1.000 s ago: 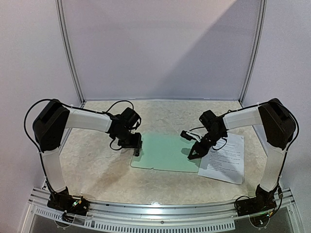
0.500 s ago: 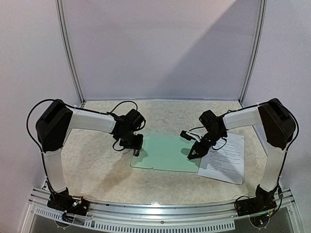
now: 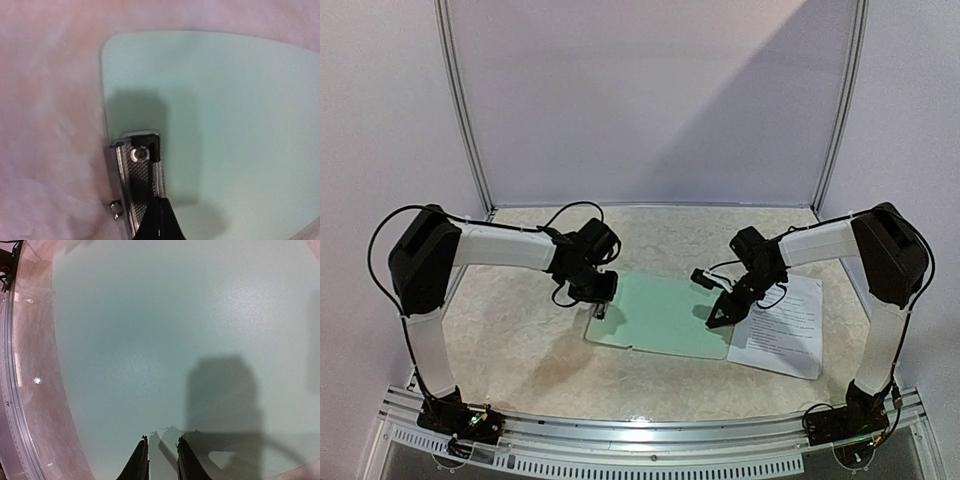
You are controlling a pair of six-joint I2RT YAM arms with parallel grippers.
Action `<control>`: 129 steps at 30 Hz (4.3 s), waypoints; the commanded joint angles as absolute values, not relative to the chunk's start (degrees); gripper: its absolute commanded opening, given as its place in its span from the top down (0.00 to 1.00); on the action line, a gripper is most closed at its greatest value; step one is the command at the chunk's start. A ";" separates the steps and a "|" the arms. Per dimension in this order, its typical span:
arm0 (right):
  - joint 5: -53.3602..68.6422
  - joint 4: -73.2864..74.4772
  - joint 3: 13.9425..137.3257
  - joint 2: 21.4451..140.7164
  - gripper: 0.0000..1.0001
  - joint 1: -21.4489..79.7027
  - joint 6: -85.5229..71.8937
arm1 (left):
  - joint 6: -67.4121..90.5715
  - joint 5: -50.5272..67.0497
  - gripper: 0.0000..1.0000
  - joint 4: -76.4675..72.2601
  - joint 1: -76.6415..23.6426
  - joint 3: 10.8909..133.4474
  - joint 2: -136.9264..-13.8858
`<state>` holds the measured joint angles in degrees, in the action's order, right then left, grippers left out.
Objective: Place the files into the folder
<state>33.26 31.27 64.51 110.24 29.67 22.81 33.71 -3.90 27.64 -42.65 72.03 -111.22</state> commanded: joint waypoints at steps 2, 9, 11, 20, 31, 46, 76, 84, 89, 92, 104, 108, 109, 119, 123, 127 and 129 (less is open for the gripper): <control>29.25 32.61 63.65 111.46 0.80 29.91 23.33 | 33.37 1.33 1.00 33.24 -43.08 67.03 -116.84; 29.36 32.87 63.74 111.79 0.80 29.89 23.38 | 33.18 1.47 1.00 33.01 -42.98 67.10 -116.93; 29.40 32.87 63.75 111.84 0.80 29.96 23.38 | 33.42 1.30 0.93 32.91 -43.06 67.32 -116.29; 29.70 33.13 63.77 112.19 0.80 29.90 23.55 | 34.49 -3.13 0.61 35.14 -42.81 69.46 -109.62; 30.06 33.32 63.63 112.32 0.80 29.94 23.73 | 34.30 -5.35 0.55 35.27 -42.13 70.63 -105.75; 30.31 33.57 63.55 112.68 0.80 29.96 23.99 | 33.35 -5.55 0.53 34.21 -39.64 69.70 -108.67; 30.59 34.19 63.48 113.60 0.79 29.90 24.60 | 32.11 -1.23 0.75 31.51 -39.25 70.05 -115.13; 30.57 34.37 63.48 113.83 0.79 29.95 24.87 | 32.43 2.85 1.00 28.59 -38.59 66.96 -114.76; 30.50 34.76 63.71 113.73 0.79 29.88 24.87 | 32.46 3.32 1.00 28.05 -38.50 66.38 -114.44; 30.50 34.95 63.96 113.41 0.79 29.97 24.87 | 32.61 4.15 1.00 27.25 -38.33 65.87 -114.02; 30.57 35.18 63.99 113.76 0.78 29.97 24.96 | 32.26 5.89 0.87 25.48 -38.14 64.75 -113.63; 30.67 35.24 64.00 113.81 0.78 29.96 25.10 | 32.40 4.79 0.75 25.10 -38.07 64.99 -114.43; 30.67 35.30 64.06 113.75 0.78 29.97 25.13 | 32.44 4.68 0.73 25.04 -38.08 65.11 -114.67; 31.00 35.58 64.00 114.16 0.78 30.02 25.48 | 32.41 7.13 0.64 24.14 -37.78 65.46 -115.30; 31.05 35.70 63.99 114.41 0.78 29.96 25.56 | 32.55 9.34 0.72 22.82 -37.10 64.74 -115.89; 31.09 35.85 63.98 114.49 0.78 29.95 25.60 | 32.43 13.32 0.89 20.55 -36.39 63.12 -116.08; 31.11 35.93 63.99 114.59 0.78 29.97 25.71 | 32.52 14.88 0.98 19.20 -36.05 62.24 -116.09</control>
